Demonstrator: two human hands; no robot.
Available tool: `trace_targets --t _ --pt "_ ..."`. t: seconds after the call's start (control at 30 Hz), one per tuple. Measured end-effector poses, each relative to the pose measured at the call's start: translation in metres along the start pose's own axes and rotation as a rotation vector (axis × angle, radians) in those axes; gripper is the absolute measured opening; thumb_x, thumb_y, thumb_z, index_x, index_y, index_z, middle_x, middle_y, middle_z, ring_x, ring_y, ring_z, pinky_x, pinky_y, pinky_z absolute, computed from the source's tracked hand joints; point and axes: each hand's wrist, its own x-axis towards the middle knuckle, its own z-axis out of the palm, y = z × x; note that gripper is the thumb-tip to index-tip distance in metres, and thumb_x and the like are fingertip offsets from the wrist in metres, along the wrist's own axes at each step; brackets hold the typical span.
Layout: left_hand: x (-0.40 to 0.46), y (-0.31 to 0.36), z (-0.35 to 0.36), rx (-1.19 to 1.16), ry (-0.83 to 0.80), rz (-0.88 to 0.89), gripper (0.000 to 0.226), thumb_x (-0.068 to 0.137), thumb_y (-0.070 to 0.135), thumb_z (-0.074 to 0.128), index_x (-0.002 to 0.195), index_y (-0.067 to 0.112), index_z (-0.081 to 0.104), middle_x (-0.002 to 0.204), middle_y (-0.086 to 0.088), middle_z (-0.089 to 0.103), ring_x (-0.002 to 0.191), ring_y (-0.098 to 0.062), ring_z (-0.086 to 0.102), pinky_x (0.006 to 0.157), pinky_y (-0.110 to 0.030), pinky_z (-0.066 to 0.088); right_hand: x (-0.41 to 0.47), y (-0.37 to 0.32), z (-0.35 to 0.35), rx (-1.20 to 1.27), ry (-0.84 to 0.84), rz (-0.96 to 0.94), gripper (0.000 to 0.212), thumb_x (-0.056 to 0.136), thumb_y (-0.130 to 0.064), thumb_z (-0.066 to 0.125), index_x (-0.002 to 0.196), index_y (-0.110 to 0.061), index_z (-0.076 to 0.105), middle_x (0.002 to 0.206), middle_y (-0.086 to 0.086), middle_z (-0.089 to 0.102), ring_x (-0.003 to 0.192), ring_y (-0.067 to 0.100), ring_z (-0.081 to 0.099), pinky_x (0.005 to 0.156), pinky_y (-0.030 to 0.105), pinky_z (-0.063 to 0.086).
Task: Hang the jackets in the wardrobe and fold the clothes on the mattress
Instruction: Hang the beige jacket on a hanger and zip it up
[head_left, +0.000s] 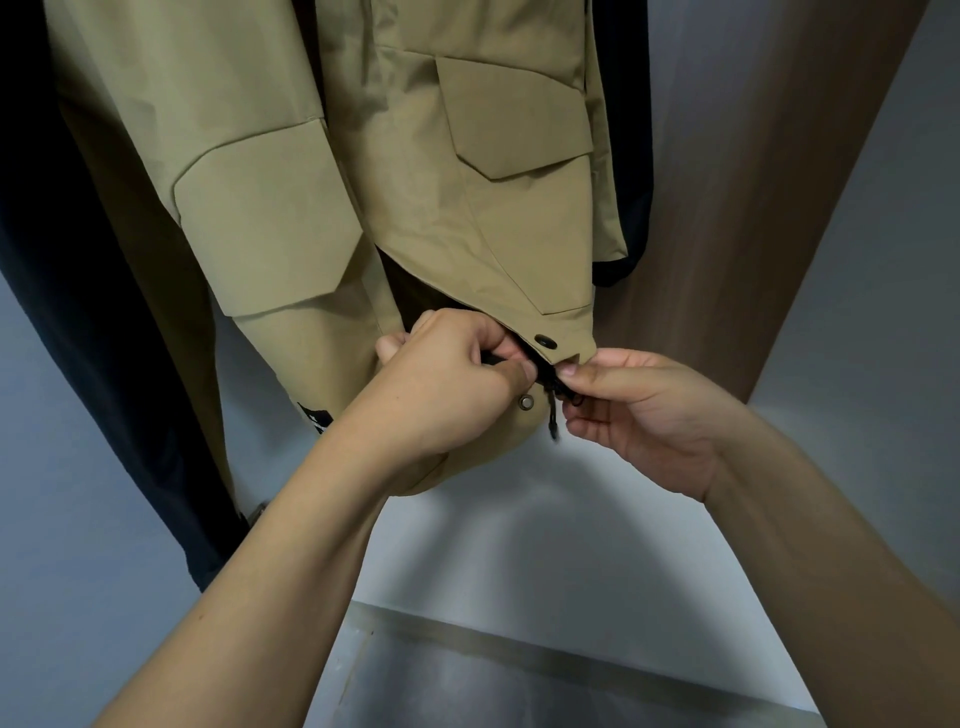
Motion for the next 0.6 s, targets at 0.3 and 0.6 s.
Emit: trace_targets --t 0.3,0.6 --pt "-0.001 0.003 0.005 -0.06 0.013 -0.028 0.015 0.085 0.042 0.068 0.071 0.039 0.069 0.084 0.012 0.071 0.109 -0.023 0.057 0.1 -0.02 0.032 0.002 -0.001 0.002 0.117 0.041 0.006 0.032 0.065 -0.014 0.069 0.094 -0.003 0.062 0.066 0.0 0.056 0.051 0.007 0.044 0.058 0.023 0.041" --pt "-0.002 0.0 -0.007 -0.083 -0.092 0.005 0.028 0.096 0.019 0.06 0.072 0.031 0.068 0.077 0.005 0.071 0.074 -0.012 0.062 0.079 -0.042 0.055 0.0 -0.001 0.002 -0.016 0.028 0.001 0.036 0.057 -0.023 0.076 0.087 -0.004 0.066 0.062 -0.001 0.059 0.054 0.008 0.048 0.06 0.022 0.047"
